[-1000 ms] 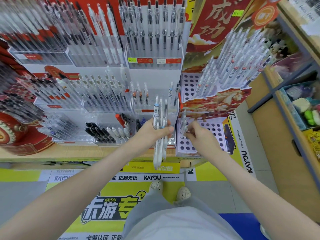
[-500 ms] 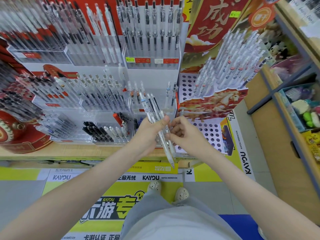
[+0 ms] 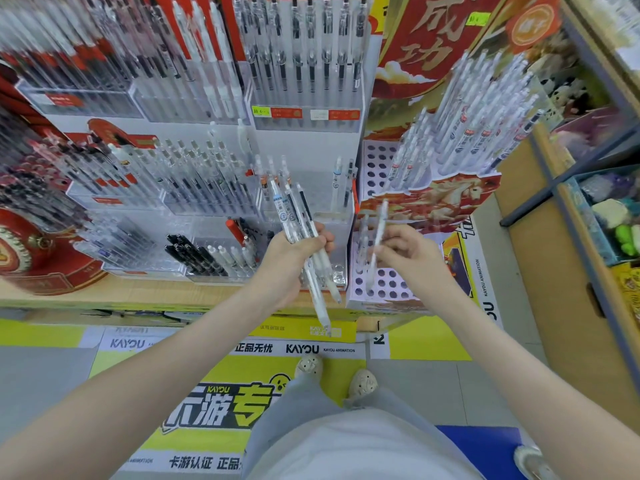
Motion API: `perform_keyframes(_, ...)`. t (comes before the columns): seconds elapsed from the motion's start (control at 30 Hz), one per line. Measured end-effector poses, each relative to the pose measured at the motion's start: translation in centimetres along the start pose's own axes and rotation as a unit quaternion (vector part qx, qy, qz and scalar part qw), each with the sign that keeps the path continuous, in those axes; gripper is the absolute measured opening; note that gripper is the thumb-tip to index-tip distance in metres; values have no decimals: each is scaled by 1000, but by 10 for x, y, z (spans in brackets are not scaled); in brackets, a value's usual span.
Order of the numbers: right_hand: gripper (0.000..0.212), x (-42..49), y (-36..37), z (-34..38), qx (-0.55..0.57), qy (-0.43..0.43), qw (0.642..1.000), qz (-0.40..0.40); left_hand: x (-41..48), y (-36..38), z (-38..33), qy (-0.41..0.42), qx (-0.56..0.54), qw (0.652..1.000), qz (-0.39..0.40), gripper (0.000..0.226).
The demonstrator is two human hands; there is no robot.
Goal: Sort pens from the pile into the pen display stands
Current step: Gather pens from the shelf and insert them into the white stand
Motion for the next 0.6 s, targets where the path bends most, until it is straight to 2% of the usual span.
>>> perform_keyframes(0.13, 12, 1, -11, -20, -37, -8, 999, -23, 1, -6, 3, -11, 1, 1000, -3, 18)
perform_keyframes(0.27, 8, 1, -1, -41, -112, -7, 993, 31, 2, -7, 5, -18, -13, 1000, 2, 18)
perform_keyframes(0.4, 8, 2, 5, -50, -255, -28, 964, 66, 3, -7, 5, -14, -9, 1000, 11, 18)
perform_keyframes(0.6, 19, 10, 15, -51, -362, -23, 929, 79, 7, -2, 5, -4, 21, 999, 44, 16)
Point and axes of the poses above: each hand's wrist, its own x-axis towards the middle knuckle, its own y-axis out of the palm, z = x × y, the point moved 8 cm from there along x, towards the middle knuckle, and after that the axes turned 11 degrees about x, right-handed, at the moved point
